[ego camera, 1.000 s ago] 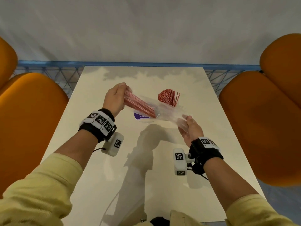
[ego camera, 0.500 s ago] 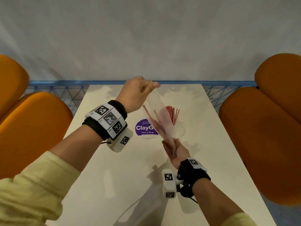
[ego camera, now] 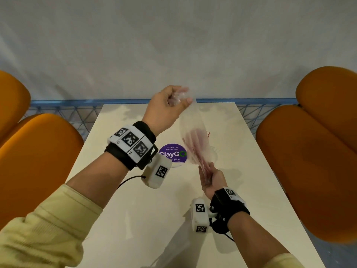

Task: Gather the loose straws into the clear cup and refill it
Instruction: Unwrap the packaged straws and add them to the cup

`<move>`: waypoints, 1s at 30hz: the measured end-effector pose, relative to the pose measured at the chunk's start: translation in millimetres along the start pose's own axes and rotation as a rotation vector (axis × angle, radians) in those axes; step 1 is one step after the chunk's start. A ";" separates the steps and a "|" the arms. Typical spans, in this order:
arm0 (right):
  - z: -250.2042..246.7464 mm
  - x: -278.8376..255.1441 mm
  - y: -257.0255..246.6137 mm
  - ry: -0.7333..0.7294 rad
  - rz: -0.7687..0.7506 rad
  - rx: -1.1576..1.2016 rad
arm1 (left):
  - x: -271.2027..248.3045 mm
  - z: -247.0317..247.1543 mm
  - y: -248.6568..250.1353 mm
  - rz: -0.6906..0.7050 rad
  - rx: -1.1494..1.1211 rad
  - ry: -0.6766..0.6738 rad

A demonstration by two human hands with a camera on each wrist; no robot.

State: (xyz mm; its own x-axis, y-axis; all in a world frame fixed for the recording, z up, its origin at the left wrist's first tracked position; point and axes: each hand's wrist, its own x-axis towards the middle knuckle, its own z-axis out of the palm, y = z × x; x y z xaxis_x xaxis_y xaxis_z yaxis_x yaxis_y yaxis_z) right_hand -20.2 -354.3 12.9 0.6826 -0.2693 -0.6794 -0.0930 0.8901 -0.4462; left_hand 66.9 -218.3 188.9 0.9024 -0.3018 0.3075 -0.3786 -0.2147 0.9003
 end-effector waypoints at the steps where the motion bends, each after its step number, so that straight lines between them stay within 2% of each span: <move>1: 1.3 -0.7 -0.1 -0.004 -0.007 -0.003 | -4.0 2.2 -5.5 -0.035 0.014 0.008; 4: 5.6 -0.7 0.3 -0.020 -0.037 -0.044 | -15.3 8.7 -28.1 -0.218 -0.050 0.050; 7: 8.0 0.1 0.9 -0.058 -0.073 -0.075 | -22.7 16.7 -48.1 -0.370 -0.172 0.033; 11: 6.0 -1.9 2.9 -0.088 -0.079 -0.061 | -22.6 19.7 -46.3 -0.316 -0.154 0.018; 15: 8.9 -6.3 4.1 -0.104 -0.055 -0.042 | -20.7 23.6 -42.4 -0.282 -0.254 0.091; 20: 19.2 -13.3 6.3 -0.145 -0.044 -0.075 | -37.5 48.5 -72.3 -0.324 -0.060 -0.059; 24: 25.1 -12.3 11.0 -0.242 -0.041 -0.107 | -40.0 57.2 -77.6 -0.280 0.165 -0.023; 27: 23.5 -13.2 9.8 -0.340 -0.006 -0.129 | -33.4 51.3 -78.8 -0.291 0.252 0.043; 30: 20.8 -16.8 3.8 -0.492 0.033 -0.288 | -28.0 46.1 -80.0 -0.307 0.305 0.088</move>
State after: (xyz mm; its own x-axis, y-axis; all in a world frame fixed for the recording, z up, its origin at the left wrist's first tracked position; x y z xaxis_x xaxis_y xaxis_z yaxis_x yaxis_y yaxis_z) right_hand -16.9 -338.8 34.8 0.9267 0.0215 -0.3753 -0.2670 0.7404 -0.6169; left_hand 62.4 -235.5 94.0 0.9916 -0.1037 0.0770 -0.1217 -0.5500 0.8263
